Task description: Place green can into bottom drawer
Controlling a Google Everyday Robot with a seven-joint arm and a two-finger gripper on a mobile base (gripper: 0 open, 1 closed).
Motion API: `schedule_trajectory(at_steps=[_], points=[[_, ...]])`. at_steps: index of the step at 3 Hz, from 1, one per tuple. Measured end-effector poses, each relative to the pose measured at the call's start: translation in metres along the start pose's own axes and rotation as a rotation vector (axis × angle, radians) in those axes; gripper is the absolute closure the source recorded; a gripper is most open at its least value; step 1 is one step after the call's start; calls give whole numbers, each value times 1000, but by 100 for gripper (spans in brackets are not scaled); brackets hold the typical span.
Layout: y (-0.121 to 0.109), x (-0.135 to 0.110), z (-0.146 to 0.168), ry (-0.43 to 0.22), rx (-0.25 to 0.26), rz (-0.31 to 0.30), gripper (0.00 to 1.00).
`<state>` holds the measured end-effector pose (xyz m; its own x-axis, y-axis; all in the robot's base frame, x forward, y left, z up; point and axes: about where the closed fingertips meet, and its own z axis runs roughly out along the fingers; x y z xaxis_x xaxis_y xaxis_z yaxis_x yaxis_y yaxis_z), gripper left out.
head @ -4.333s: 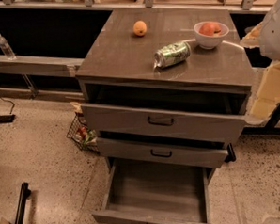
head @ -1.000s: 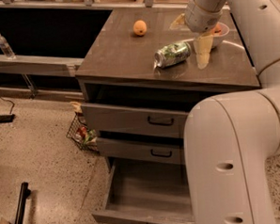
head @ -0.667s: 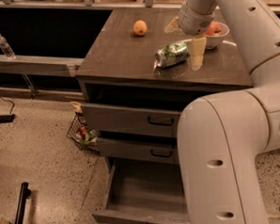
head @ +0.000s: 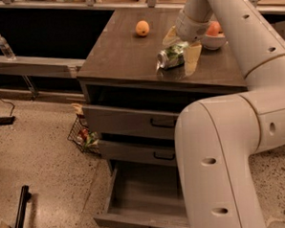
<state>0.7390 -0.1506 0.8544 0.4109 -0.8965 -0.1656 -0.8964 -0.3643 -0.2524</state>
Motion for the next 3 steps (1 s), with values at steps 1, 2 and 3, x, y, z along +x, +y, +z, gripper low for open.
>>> schedule_trajectory(at_steps=[1, 2, 3], points=[[3, 0, 11, -27, -17, -3, 41], [8, 1, 13, -51, -22, 14, 64], [17, 3, -1, -61, -16, 43, 88]])
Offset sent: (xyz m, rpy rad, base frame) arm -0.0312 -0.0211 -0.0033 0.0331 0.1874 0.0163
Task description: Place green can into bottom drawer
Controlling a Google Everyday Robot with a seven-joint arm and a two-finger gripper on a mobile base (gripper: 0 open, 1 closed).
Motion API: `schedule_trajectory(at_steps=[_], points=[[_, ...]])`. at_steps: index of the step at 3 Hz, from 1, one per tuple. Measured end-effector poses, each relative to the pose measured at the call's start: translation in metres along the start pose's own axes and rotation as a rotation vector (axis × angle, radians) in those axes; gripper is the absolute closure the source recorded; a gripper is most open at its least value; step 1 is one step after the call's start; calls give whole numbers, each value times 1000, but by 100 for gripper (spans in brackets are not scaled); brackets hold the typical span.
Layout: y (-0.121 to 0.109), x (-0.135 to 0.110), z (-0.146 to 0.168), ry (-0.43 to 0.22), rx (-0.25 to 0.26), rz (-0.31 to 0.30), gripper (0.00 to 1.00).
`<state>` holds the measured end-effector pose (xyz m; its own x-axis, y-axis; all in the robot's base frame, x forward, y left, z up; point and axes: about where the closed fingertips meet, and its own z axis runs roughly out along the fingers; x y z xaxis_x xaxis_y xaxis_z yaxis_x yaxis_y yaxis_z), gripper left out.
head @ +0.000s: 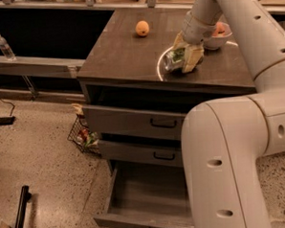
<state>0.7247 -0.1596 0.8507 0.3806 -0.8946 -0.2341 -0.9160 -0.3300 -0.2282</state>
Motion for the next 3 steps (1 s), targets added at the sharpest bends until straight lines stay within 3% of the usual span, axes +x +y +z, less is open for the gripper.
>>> schedule_trajectory(at_steps=[1, 2, 3], points=[[14, 3, -37, -13, 76, 51, 100], [30, -7, -89, -10, 213, 101, 100], [64, -31, -143, -28, 349, 150, 100]])
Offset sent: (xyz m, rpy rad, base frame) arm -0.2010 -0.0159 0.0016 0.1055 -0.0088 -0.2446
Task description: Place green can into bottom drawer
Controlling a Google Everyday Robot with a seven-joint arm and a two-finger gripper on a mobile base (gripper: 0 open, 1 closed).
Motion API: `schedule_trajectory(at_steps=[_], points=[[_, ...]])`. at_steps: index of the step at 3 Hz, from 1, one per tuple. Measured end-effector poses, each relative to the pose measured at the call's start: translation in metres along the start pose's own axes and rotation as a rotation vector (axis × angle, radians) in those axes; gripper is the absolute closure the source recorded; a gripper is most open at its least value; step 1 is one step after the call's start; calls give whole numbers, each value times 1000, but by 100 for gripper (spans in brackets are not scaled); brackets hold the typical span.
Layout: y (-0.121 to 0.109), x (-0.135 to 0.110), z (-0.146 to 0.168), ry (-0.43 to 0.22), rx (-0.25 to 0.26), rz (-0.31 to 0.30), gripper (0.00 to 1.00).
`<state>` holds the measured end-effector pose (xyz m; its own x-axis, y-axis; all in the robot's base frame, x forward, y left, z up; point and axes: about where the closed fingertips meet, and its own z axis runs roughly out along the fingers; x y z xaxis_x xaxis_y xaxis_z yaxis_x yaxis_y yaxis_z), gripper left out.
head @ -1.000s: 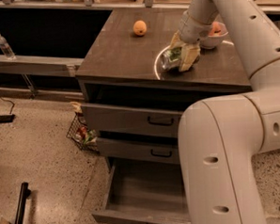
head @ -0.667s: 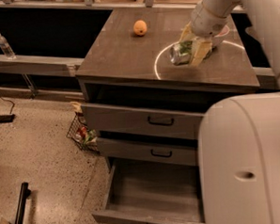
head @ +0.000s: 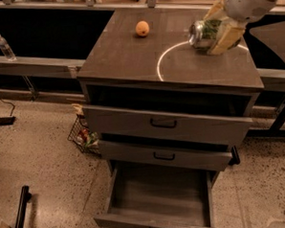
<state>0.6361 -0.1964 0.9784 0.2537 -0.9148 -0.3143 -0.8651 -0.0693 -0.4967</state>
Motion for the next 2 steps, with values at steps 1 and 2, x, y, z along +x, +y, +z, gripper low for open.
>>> schedule_trajectory(at_steps=[1, 2], points=[[50, -13, -17, -41, 6, 53, 100], [111, -13, 7, -65, -83, 118, 100]])
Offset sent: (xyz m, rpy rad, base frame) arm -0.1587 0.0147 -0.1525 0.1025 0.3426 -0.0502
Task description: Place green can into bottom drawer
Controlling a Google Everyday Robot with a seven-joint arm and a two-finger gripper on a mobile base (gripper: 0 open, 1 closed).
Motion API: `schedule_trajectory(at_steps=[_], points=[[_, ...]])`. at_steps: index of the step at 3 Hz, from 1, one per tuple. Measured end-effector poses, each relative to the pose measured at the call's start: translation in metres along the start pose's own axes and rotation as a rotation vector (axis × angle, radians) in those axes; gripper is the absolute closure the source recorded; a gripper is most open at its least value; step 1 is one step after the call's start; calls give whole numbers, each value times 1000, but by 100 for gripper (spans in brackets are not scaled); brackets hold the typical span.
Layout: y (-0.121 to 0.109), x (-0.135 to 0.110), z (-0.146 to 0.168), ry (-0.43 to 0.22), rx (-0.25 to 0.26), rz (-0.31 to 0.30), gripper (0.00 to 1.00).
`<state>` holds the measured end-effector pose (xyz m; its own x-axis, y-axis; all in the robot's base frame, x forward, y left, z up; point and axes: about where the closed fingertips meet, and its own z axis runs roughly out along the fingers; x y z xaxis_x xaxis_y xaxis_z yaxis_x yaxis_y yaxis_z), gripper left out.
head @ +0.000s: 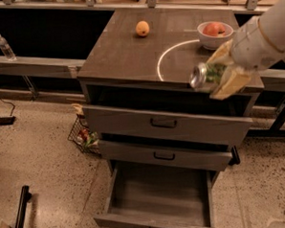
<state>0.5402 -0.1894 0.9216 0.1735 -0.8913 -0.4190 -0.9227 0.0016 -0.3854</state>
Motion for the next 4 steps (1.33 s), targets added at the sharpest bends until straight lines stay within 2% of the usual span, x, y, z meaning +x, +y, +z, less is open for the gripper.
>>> schedule_trajectory(at_steps=[1, 2, 3, 4], points=[[27, 9, 24, 7, -71, 20, 100], [26, 5, 19, -2, -34, 31, 100], [59, 11, 41, -57, -10, 87, 100], [103, 42, 87, -81, 21, 172, 100]])
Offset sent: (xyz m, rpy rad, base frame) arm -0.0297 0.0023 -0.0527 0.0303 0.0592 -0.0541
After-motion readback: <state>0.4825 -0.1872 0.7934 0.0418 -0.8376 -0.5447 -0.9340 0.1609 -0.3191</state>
